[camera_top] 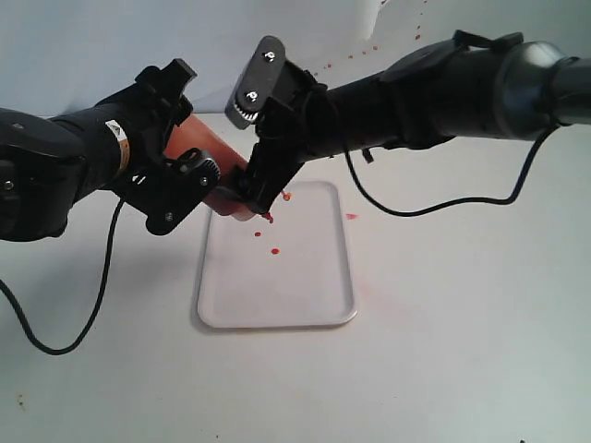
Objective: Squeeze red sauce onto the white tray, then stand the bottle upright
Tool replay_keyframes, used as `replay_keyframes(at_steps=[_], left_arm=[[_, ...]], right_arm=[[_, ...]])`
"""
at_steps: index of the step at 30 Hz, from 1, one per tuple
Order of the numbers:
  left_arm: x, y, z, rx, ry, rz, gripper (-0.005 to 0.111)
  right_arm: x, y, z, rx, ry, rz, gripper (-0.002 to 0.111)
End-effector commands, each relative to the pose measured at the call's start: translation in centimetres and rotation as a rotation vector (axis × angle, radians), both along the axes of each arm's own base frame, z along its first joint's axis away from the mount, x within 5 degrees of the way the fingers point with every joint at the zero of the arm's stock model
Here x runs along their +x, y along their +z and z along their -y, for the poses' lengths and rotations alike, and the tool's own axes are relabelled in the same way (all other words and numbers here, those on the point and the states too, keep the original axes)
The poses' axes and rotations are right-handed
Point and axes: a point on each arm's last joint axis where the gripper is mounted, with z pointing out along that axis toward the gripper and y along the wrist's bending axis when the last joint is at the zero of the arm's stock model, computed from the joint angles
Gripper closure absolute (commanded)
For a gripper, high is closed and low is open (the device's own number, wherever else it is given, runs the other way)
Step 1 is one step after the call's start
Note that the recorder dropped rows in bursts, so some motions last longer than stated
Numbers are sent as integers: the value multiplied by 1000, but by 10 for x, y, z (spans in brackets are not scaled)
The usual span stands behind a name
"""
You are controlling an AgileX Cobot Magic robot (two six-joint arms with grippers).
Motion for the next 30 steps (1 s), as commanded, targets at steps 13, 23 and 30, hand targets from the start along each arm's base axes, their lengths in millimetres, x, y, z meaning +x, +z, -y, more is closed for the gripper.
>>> replay_keyframes(at_steps=[13, 23, 30], left_arm=[[-1, 8, -1, -2, 15, 32, 107], [-1, 8, -1, -2, 15, 32, 107], [-1, 8, -1, -2, 15, 32, 107]], right_arm=[[-1, -19, -30, 6, -90, -4, 3], [5, -6, -39, 63, -107, 7, 40], [5, -7, -39, 74, -121, -11, 107]])
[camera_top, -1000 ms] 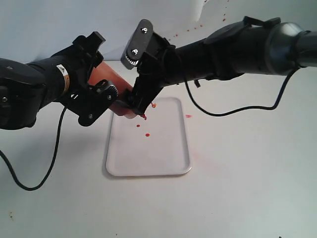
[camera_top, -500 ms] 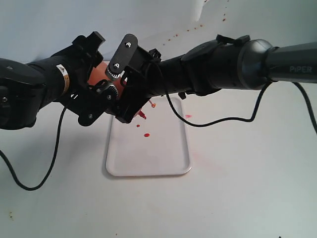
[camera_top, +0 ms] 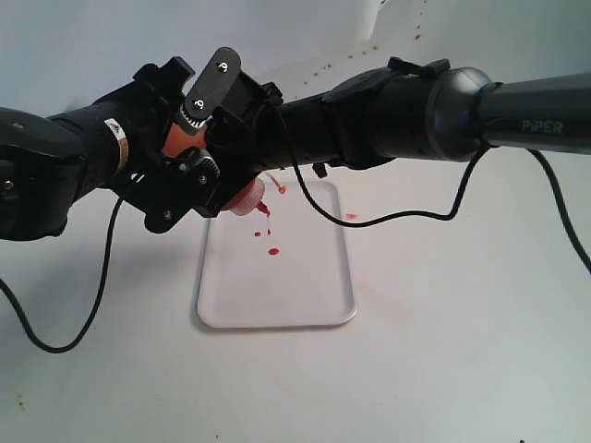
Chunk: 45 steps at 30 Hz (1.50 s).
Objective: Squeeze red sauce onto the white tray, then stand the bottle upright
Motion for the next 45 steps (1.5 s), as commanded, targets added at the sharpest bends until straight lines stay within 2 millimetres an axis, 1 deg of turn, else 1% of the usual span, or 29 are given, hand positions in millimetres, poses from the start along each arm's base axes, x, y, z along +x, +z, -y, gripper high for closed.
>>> replay_keyframes(at_steps=[1, 7, 9, 10, 12, 13, 15, 17, 18, 21, 26, 29, 33, 35, 37, 41, 45], left_arm=[[-2, 7, -1, -13, 10, 23, 107], [-2, 7, -1, -12, 9, 23, 107], [-2, 7, -1, -12, 9, 23, 107], [-2, 7, -1, -12, 9, 23, 107], [-2, 7, -1, -12, 9, 23, 107], [-2, 7, -1, -12, 9, 23, 107], [-2, 7, -1, -12, 9, 23, 107], [-2, 7, -1, -12, 9, 23, 107], [-2, 7, -1, -12, 9, 23, 107], [-2, 7, -1, -13, 10, 23, 107], [-2, 7, -1, -13, 10, 23, 107], [-2, 7, -1, -13, 10, 23, 107], [-2, 8, -1, -13, 12, 26, 107], [-3, 11, -2, -16, 17, 36, 107], [-5, 18, -4, -27, 19, 55, 107], [-6, 22, -5, -36, 23, 66, 107], [-6, 22, -5, -38, 24, 65, 107]], right_arm=[[5, 4, 3, 19, -48, -1, 107], [5, 5, 3, 18, -45, 4, 107], [5, 5, 3, 18, -46, 3, 102], [5, 5, 3, 18, -46, 3, 97], [5, 5, 3, 18, -46, 3, 83], [5, 5, 3, 18, -46, 3, 72], [4, 6, 3, 20, -42, 4, 46], [4, 7, 3, 22, -42, 5, 14], [4, 8, 3, 19, -36, 10, 4], [2, 12, 5, -21, -6, 55, 3], [-3, 24, 5, 6, 19, 53, 3], [-3, 25, 4, 14, 19, 44, 3], [-5, 21, 6, -23, 31, 39, 3], [-5, 19, 7, -32, 26, 24, 3], [-5, 18, 7, -52, 36, 31, 3], [-5, 18, 7, -52, 37, 28, 3], [-3, 7, 6, -57, 28, 3, 3]])
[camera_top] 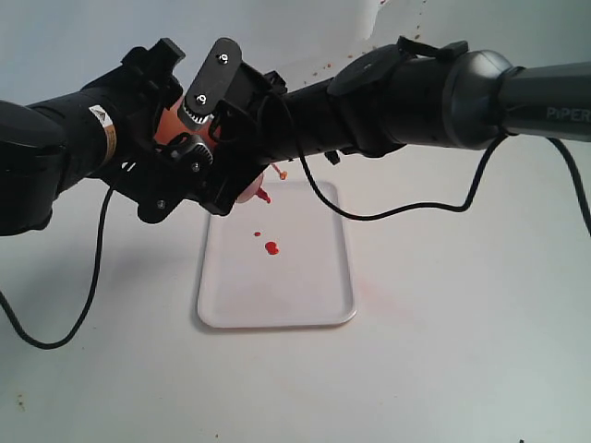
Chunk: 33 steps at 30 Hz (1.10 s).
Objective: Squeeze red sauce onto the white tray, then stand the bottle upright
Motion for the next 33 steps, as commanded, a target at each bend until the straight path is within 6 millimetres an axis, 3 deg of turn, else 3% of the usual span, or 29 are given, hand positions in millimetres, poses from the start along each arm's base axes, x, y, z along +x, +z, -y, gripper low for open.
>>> replay_keyframes(at_steps=[1, 12, 15, 18, 21, 22, 23, 33], left_arm=[[-1, 7, -2, -10, 23, 29, 107], [-1, 7, -2, -12, 24, 29, 107], [-1, 7, -2, -12, 24, 29, 107], [-1, 7, -2, -12, 24, 29, 107], [-1, 7, -2, -15, 25, 29, 107], [-1, 7, -2, -16, 25, 29, 107], [-1, 7, -2, -19, 27, 29, 107], [-1, 7, -2, -21, 27, 29, 107]], right_arm=[[4, -9, 1, -8, -16, -19, 3], [9, -19, 1, -24, -55, -15, 3], [9, -19, 1, -17, -56, -21, 9], [11, -18, 2, -10, -89, -15, 31], [11, -18, 2, -10, -92, -13, 76], [10, -18, 2, -11, -79, -18, 98], [10, -18, 1, -10, -75, -22, 108], [10, -18, 1, -11, -73, -21, 108]])
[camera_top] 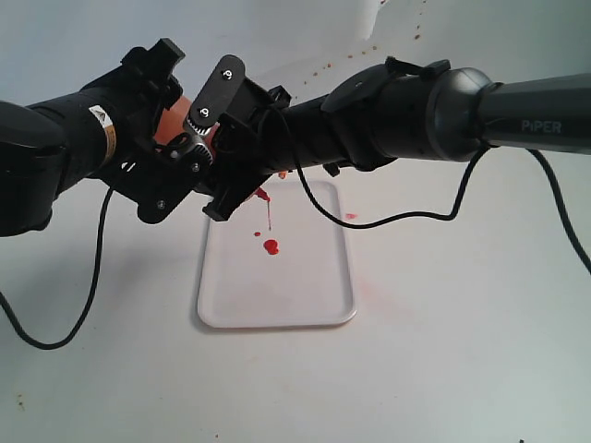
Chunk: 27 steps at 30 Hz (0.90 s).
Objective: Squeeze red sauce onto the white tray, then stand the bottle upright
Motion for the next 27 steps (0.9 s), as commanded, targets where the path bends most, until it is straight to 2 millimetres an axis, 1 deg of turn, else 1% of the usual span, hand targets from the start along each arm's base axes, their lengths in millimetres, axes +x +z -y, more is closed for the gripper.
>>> replay_keyframes(at_steps=[1, 7, 8, 10, 11, 12, 16, 17, 27], left_arm=[[-1, 8, -1, -23, 25, 30, 107], [-1, 8, -1, -23, 25, 30, 107], [-1, 8, -1, -23, 25, 30, 107], [-1, 8, -1, -23, 25, 30, 107], [-1, 8, -1, -23, 25, 30, 107], [-1, 8, -1, -23, 25, 30, 107], [-1, 8, -1, -23, 25, 30, 107], [-1, 8, -1, -23, 25, 30, 107], [-1, 8, -2, -20, 27, 31, 107]], right_arm=[[2, 1, 1, 7, -11, -1, 108], [2, 2, 1, 23, -29, -10, 108], [2, 2, 1, 23, -29, -10, 107], [2, 2, 1, 23, -29, -10, 98], [2, 2, 1, 23, -29, -10, 84], [3, 2, 2, 23, -32, -8, 73], [5, 2, 3, 14, -57, 11, 12], [5, 2, 3, 9, -55, 16, 3], [5, 3, 3, 14, -57, 10, 3]])
